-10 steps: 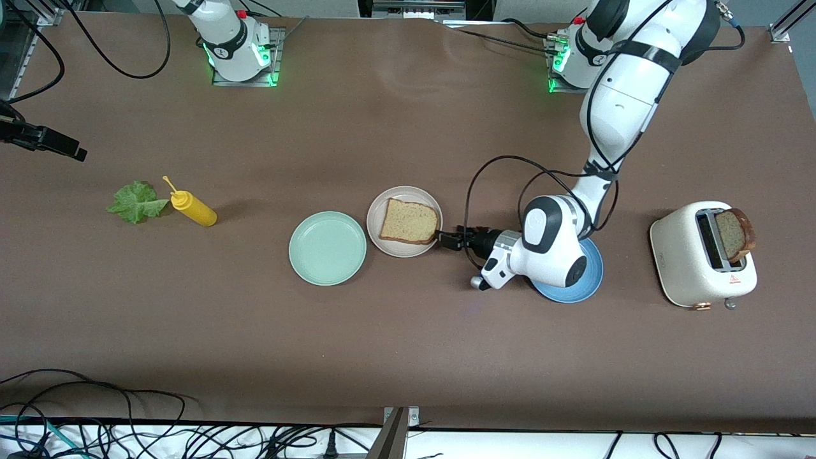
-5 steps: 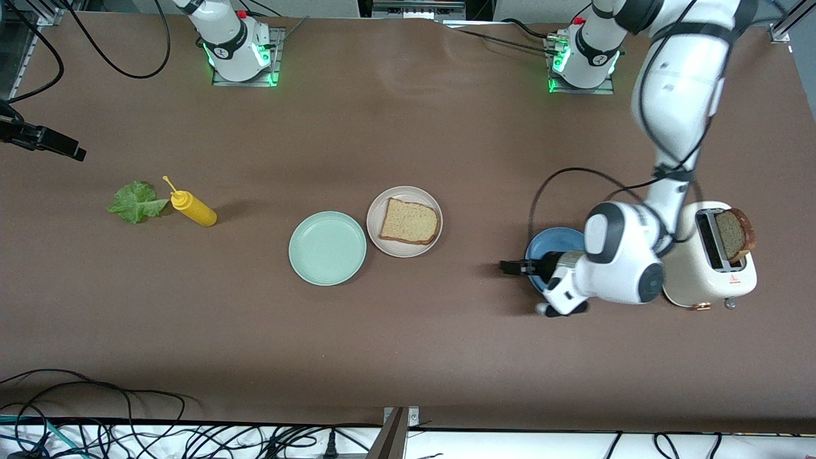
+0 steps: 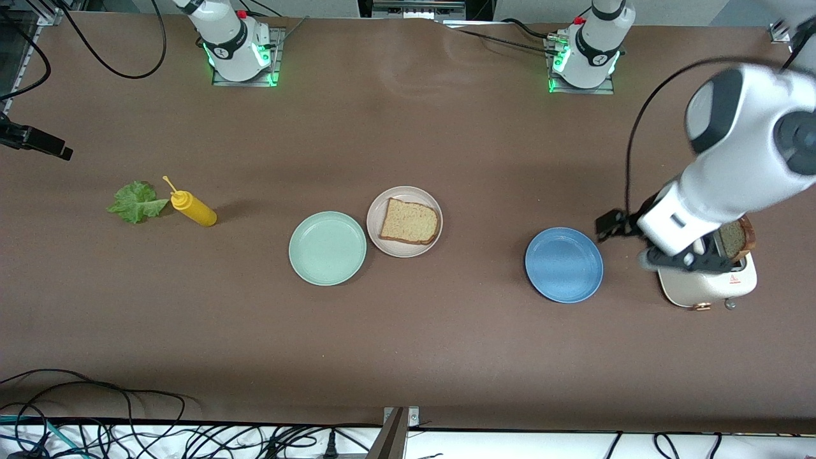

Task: Make sandwich on beige plate with both arms
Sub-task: 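Withdraw the left gripper while the right gripper reaches the lettuce leaf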

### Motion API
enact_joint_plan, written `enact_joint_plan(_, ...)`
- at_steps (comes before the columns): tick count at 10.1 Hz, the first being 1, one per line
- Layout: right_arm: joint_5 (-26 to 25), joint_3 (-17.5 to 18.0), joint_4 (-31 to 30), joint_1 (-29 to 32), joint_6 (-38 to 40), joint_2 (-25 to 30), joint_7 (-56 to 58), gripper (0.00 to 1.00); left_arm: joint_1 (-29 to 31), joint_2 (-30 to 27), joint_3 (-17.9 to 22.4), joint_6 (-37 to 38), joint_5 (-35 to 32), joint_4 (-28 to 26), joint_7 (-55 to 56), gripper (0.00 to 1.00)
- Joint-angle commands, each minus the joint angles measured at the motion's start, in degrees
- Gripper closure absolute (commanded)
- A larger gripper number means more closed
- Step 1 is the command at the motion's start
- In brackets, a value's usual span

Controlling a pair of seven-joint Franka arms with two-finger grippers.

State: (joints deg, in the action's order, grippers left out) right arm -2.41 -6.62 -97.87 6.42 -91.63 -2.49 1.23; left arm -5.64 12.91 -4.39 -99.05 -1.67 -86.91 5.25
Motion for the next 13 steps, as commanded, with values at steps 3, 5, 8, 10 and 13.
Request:
enact_joint_plan(3,-1.11,-0.24,2.24,3.94,-3.98,-10.49,3.33,0.00,3.25,-16.49,0.78,14.21,-3.53,-5.11,3.28,0.00)
enact_joint_plan(5,-1.63,-0.24,1.89,4.47,-7.15,-15.50,3.34,0.00,3.97,-18.27,5.42,14.93,-1.59,-5.20,2.84,0.00)
enact_joint_plan(8,-1.90,-0.59,-1.87,5.18,-15.13,-20.34,3.34,0.00,3.71,-18.28,8.44,15.81,0.35,-5.29,0.11,0.00)
enact_joint_plan(10,-1.73,-0.68,-4.78,5.96,-18.41,-22.72,3.34,0.00,3.44,-17.84,8.26,18.44,0.43,-4.67,0.46,0.00)
enact_joint_plan(13,-1.29,-0.68,-8.38,6.32,-20.60,-23.52,2.38,0.00,3.97,-17.75,8.34,18.27,0.61,-3.54,0.03,0.00)
